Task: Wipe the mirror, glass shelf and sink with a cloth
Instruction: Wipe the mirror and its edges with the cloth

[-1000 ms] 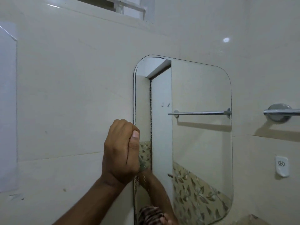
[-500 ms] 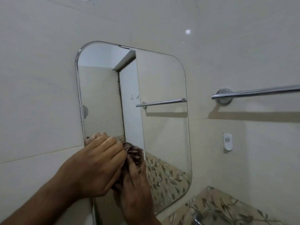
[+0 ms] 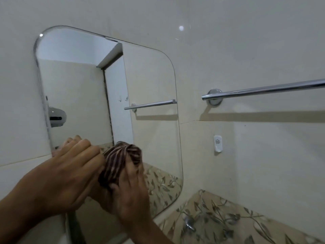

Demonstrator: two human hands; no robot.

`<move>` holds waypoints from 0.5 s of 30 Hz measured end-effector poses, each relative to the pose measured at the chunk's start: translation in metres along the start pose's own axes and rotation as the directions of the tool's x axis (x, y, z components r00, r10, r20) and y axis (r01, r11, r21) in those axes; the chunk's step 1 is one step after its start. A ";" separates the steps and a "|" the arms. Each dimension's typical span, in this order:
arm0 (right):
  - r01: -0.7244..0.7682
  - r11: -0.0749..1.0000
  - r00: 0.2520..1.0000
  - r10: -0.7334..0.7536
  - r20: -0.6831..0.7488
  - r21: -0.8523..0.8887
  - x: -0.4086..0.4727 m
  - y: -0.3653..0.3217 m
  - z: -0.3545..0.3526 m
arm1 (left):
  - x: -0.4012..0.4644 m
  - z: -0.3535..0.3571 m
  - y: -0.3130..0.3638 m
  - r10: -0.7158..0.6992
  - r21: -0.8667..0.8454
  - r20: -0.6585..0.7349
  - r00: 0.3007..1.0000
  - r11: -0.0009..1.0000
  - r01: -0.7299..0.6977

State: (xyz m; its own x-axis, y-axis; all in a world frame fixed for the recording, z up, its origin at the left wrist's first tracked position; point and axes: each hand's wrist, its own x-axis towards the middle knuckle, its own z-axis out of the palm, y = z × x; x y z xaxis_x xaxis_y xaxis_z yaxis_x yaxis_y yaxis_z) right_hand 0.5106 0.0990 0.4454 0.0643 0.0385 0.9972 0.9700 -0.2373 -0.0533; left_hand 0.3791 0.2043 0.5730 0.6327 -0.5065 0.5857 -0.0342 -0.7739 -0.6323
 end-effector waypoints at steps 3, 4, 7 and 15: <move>-0.108 0.993 0.994 0.108 0.006 0.040 0.000 0.025 0.002 | -0.006 0.014 -0.003 -0.079 -0.055 -0.042 0.996 0.996 0.077; -0.236 0.966 0.971 0.238 0.000 0.104 0.009 0.035 0.001 | -0.009 0.019 -0.005 -0.110 -0.084 -0.029 0.994 0.991 0.107; -0.548 0.824 0.821 0.563 -0.097 0.144 0.042 0.085 -0.005 | -0.010 0.016 -0.006 -0.163 -0.111 0.011 0.987 0.980 0.163; -0.641 0.749 0.728 0.663 -0.174 0.171 0.090 0.124 -0.016 | -0.005 0.006 -0.003 -0.153 -0.096 0.057 0.987 0.983 0.158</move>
State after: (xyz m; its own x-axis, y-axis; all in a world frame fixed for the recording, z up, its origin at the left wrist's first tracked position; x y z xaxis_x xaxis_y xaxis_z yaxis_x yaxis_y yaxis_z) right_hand 0.6328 0.0576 0.5298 0.6491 -0.2981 0.6999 0.7250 -0.0363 -0.6878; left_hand 0.3813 0.2111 0.5688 0.6736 -0.3592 0.6459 -0.0079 -0.8774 -0.4797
